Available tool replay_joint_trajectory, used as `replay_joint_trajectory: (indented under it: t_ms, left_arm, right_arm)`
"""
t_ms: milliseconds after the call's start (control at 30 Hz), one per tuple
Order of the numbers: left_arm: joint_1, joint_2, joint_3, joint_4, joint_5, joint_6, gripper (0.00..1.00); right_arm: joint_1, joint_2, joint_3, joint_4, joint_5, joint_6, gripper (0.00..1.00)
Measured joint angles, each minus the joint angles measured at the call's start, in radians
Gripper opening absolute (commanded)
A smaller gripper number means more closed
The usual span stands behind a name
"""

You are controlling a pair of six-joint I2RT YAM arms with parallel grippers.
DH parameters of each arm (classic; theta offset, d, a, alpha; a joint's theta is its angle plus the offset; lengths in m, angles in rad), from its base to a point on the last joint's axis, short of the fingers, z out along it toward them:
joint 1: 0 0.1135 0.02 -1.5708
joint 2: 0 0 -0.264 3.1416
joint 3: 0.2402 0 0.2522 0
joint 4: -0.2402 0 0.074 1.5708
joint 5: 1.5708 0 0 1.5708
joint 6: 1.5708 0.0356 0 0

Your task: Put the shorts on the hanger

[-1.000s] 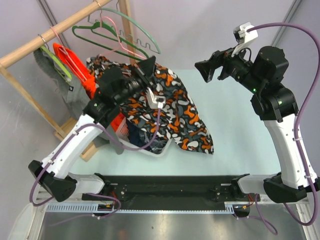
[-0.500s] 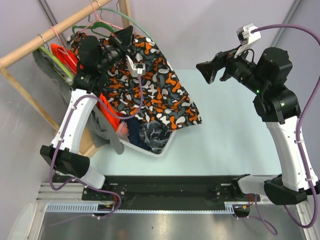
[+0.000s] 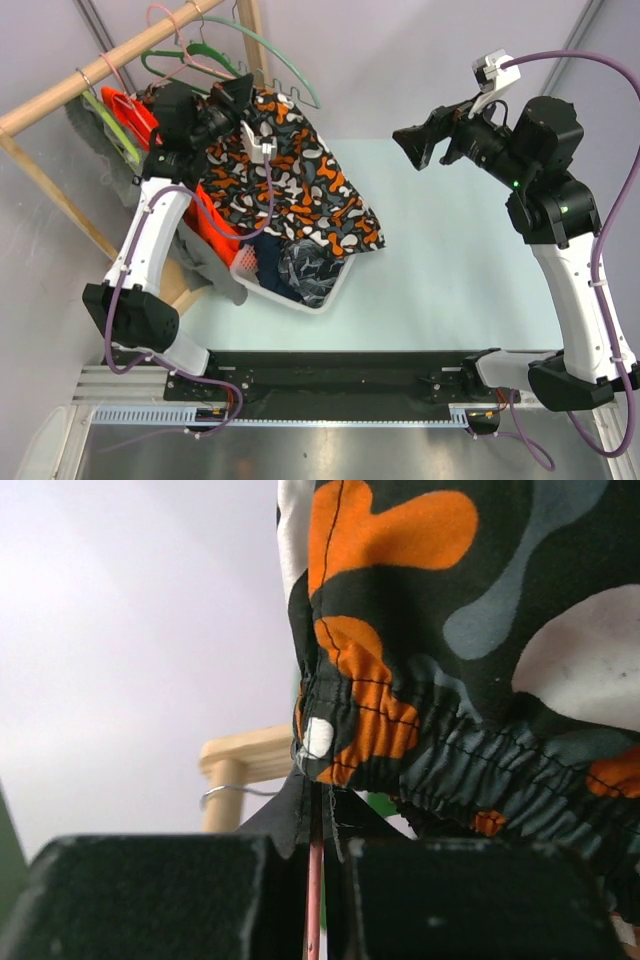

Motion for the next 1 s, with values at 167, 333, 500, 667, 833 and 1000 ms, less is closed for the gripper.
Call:
replay_joint_trajectory:
  t_ms: [167, 333, 500, 667, 833, 1000]
  left_arm:
    - [0.004, -0.014, -0.094, 0.003, -0.001, 0.021, 0.3]
    - [0.008, -0.063, -0.158, -0.006, -0.026, 0.025, 0.76]
    - [0.011, -0.162, -0.229, -0.082, -0.037, 0.016, 0.99]
    - [0.011, -0.283, -0.274, -0.224, -0.049, 0.0, 0.99]
    - [-0.04, -0.408, -0.278, -0.428, -0.062, -0.03, 1.0]
    - [-0.329, -0.414, -0.271, -0.641, -0.132, -0.108, 1.0]
  right_arm:
    - [0.0, -0.003, -0.004, 0.0, -0.005, 0.0, 1.0]
    - [0.0, -0.006, -0.012, 0.002, -0.007, 0.001, 1.0]
    - [0.0, -0.014, -0.03, 0.007, -0.013, 0.001, 1.0]
    - [0.0, -0.026, -0.055, 0.011, -0.02, 0.001, 1.0]
    - [-0.001, -0.032, -0.073, 0.016, -0.024, 0.001, 1.0]
    - [-0.002, -0.035, -0.099, 0.02, -0.024, 0.008, 1.0]
